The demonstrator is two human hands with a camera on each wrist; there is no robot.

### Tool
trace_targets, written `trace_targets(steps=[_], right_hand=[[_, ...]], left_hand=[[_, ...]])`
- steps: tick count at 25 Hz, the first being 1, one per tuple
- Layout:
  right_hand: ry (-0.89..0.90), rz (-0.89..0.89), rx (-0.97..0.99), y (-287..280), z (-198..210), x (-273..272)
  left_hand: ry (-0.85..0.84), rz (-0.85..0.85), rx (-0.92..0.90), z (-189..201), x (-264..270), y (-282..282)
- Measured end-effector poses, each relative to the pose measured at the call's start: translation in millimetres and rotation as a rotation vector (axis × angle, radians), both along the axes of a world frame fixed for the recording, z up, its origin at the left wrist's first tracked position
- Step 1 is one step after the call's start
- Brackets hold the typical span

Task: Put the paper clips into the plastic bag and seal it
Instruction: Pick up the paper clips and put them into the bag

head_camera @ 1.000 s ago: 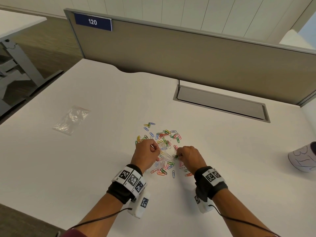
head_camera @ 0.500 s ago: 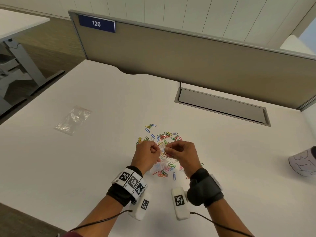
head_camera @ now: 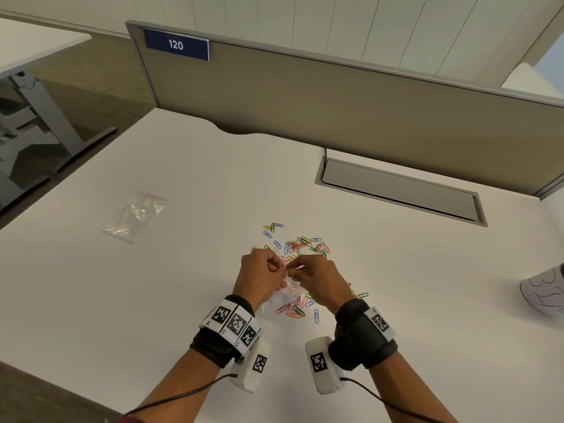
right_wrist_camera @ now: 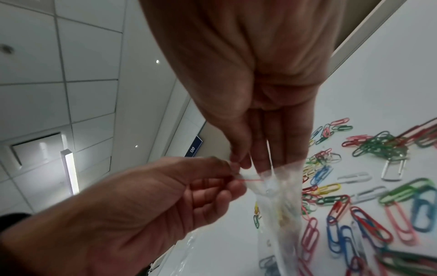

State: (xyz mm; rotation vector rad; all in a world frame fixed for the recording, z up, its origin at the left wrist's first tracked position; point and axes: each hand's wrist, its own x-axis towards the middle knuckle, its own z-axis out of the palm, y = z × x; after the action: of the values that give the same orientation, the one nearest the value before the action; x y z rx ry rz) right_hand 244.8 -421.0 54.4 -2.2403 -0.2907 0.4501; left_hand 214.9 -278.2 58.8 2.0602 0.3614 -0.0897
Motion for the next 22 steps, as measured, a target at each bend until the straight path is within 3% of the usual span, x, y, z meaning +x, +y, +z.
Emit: trace_targets(steps=[5, 10, 12, 14, 18, 22], right_hand=[[-0.030, -0.099, 0.105, -37, 1, -7], [0.061, -0.154, -0.447, -113, -30, -30], [0.098, -0.165, -0.495, -116, -42, -35], [0.037, -0.183, -0.425, -104, -50, -33], [-0.061, -0.080, -0.370, -73, -56, -25], [-0.015, 0.129, -0.440, -69, -40, -10]], left_hand=[[0.004, -0.003, -0.026, 0, 1, 1], [-0.004, -0.018, -0.030, -3, 1, 3], [-0.004, -0.022, -0.040, -5, 0, 2], [-0.006, -0.034, -0.039, -4, -2, 0], [0.004, -0.043, -0.039, -5, -4, 0], [0.014, -0.044, -0.036, -5, -4, 0]])
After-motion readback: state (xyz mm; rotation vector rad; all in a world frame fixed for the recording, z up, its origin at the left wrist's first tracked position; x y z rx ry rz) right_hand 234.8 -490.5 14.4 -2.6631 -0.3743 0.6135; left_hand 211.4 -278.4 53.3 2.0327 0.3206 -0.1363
